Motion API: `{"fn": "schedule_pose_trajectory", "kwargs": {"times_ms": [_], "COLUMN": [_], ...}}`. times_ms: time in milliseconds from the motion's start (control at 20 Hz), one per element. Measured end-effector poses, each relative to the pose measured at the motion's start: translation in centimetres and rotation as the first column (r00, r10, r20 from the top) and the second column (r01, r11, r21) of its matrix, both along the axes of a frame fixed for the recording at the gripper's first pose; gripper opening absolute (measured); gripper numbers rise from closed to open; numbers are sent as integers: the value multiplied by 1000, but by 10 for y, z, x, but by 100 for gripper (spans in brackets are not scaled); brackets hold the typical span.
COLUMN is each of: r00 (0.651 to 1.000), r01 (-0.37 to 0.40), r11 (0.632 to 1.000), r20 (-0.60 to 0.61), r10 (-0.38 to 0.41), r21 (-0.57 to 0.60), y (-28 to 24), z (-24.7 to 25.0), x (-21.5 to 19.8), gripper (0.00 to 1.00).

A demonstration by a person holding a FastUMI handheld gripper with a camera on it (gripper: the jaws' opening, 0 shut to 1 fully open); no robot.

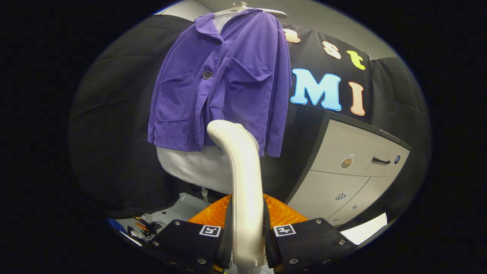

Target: Iron the clothes twice with a garment steamer, once on the left side and once on the right side.

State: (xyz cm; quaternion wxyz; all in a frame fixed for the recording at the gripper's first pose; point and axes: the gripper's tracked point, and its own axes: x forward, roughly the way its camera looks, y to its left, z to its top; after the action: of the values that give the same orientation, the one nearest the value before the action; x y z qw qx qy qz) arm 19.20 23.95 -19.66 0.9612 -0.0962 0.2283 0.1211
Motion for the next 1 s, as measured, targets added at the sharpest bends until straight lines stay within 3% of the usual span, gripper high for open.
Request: {"fn": "schedule_pose_trajectory", "kwargs": {"times_ms": [300,1000], "r00": [999,956], "r01": [11,-56], "r11": [998,983], "r20": [37,293], "r10": [-13,3], "r21": [54,173], "y": [-4,25], "z": [26,181], "x": [-13,2], "gripper": [36,35]}}
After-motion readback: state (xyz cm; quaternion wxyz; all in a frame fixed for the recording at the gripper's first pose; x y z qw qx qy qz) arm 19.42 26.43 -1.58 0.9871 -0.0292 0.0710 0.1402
